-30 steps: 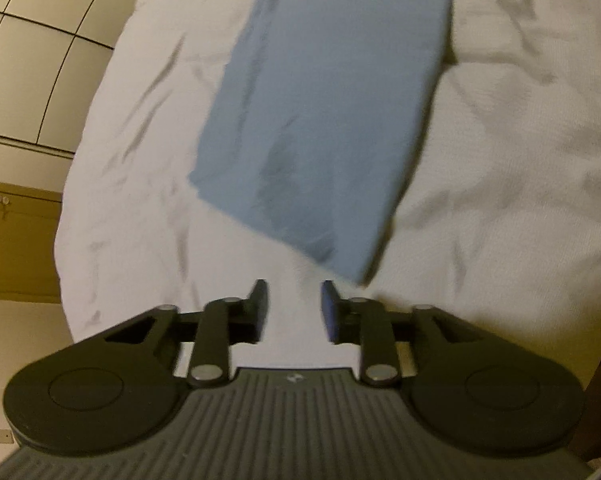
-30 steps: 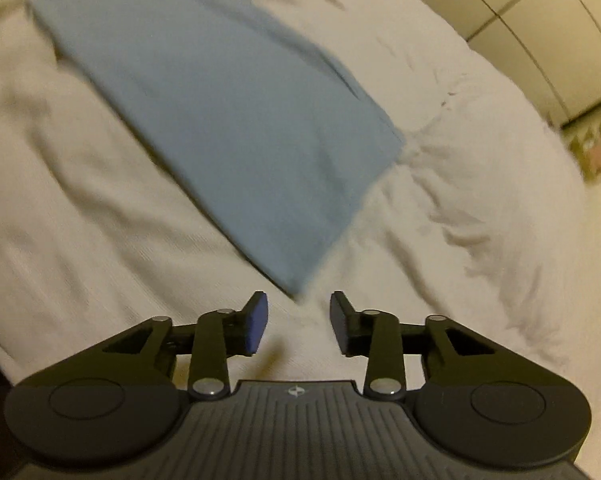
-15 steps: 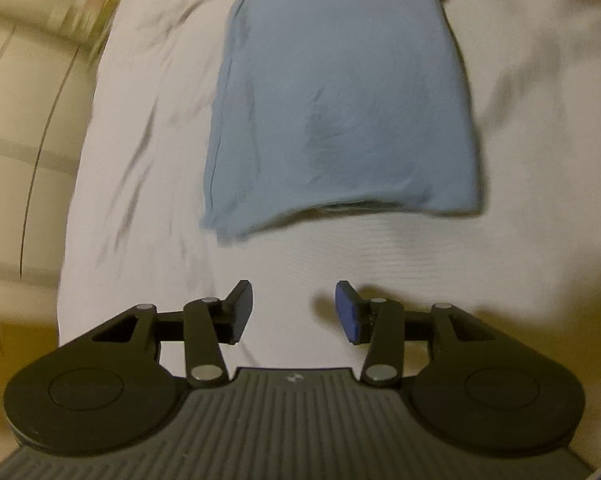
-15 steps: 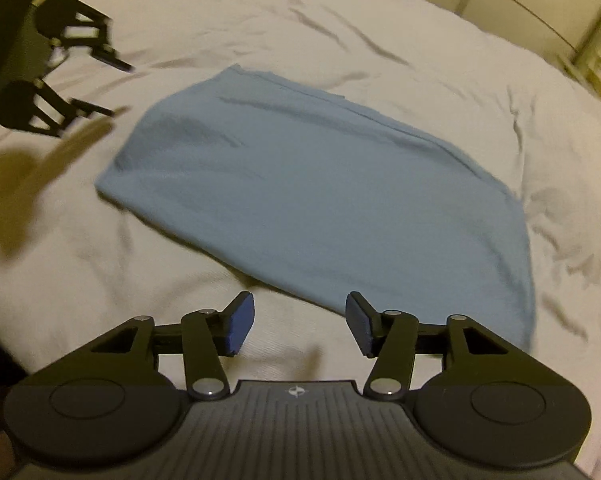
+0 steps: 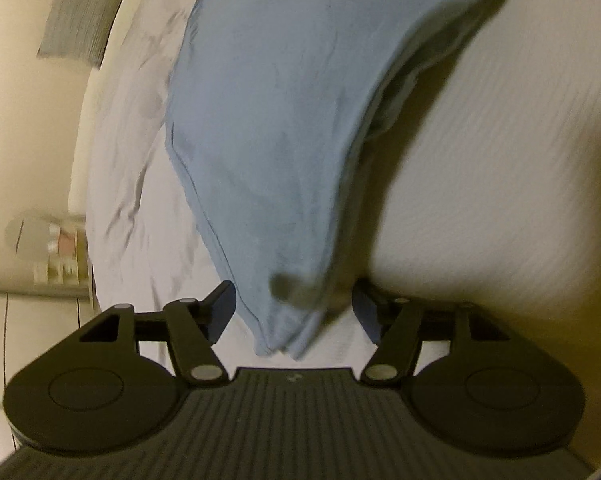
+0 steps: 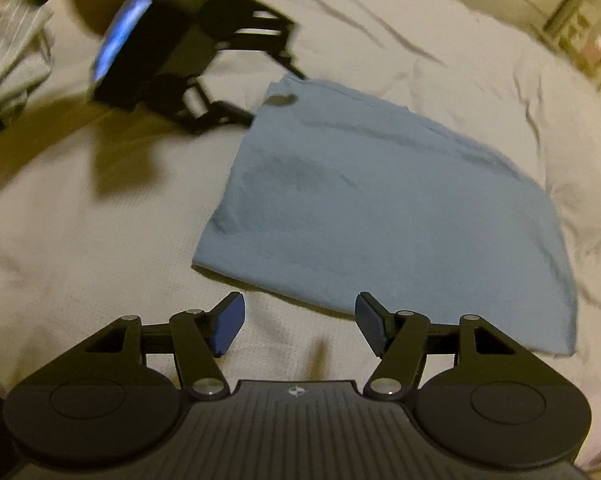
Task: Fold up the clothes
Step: 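Grasp the strip end with the left gripper while the right gripper grasps it too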
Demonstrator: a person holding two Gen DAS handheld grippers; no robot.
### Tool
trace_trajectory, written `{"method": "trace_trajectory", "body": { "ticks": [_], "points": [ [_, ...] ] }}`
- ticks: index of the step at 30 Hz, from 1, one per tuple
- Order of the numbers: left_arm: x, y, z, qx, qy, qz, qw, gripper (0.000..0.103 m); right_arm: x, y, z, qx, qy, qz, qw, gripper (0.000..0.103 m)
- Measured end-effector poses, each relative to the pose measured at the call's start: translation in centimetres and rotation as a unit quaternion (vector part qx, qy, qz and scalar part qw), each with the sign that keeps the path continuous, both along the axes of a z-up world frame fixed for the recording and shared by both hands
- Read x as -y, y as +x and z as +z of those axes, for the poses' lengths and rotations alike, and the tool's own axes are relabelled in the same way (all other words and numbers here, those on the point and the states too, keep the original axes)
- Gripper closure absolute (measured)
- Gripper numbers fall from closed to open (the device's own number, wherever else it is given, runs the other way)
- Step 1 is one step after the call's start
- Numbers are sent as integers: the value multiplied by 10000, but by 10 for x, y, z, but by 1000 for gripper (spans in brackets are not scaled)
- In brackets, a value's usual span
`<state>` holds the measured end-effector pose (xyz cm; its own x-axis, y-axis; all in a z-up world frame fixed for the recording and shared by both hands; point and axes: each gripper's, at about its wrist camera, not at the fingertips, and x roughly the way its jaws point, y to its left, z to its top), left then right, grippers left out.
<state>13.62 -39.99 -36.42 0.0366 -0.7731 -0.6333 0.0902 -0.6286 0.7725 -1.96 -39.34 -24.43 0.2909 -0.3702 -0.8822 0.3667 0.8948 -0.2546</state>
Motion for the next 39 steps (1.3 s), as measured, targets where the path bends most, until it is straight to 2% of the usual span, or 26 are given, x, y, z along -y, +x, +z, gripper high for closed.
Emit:
{"method": "trace_trajectory", "body": {
  "ticks": [1, 2, 3, 4, 6, 8, 13, 16, 21, 23, 24, 25, 28, 34, 39],
  "points": [
    [6, 4, -2, 14, 20, -103, 9999, 46, -7, 5, -4, -4, -126, 94, 9999, 33],
    [12, 5, -3, 30, 76, -127, 9999, 57, -14, 10, -8, -8, -251, 189, 9995, 29],
    [18, 7, -4, 46, 139, -131, 9998, 77, -22, 16, -14, -11, -343, 243, 9991, 27],
    [25, 8, -5, 47, 247, -74, 9997, 84, -27, 24, -20, -24, -361, 238, 9991, 27],
    [37, 11, -6, 18, 358, -72, 9993, 90, -35, 41, -31, -31, -362, 150, 9992, 27],
    [44, 12, -5, -35, 441, -102, 9990, 90, -41, 57, -42, -32, -375, -11, 9993, 27],
    [52, 18, -6, -48, 495, -311, 9983, 90, -48, 84, -73, -552, -925, 98, 9941, 26],
    [54, 18, -7, -78, 490, -311, 9983, 91, -44, 79, -76, -690, -1244, 151, 9897, 27],
    [57, 13, -8, -125, 539, -189, 9983, 96, -27, 70, -73, -837, -1404, 61, 9865, 37],
    [60, 12, -7, -144, 542, -160, 9983, 97, -26, 69, -70, -858, -1390, 132, 9865, 55],
    [57, 13, -5, -155, 543, -150, 9983, 97, -25, 69, -68, -868, -1383, 168, 9864, 59],
    [53, 14, -4, -165, 543, -141, 9983, 98, -24, 68, -67, -879, -1375, 205, 9864, 68],
    [52, 17, 5, -206, 578, -116, 9980, 99, -18, 63, -56, -792, -1121, 151, 9904, 99],
    [38, 23, 30, -327, 549, -97, 9979, 100, -21, 49, -21, -423, -625, 398, 9964, 97],
    [20, 23, 61, -478, 541, -144, 9973, 101, -27, 37, 17, -140, -298, 374, 9988, 96]
  ]
}}
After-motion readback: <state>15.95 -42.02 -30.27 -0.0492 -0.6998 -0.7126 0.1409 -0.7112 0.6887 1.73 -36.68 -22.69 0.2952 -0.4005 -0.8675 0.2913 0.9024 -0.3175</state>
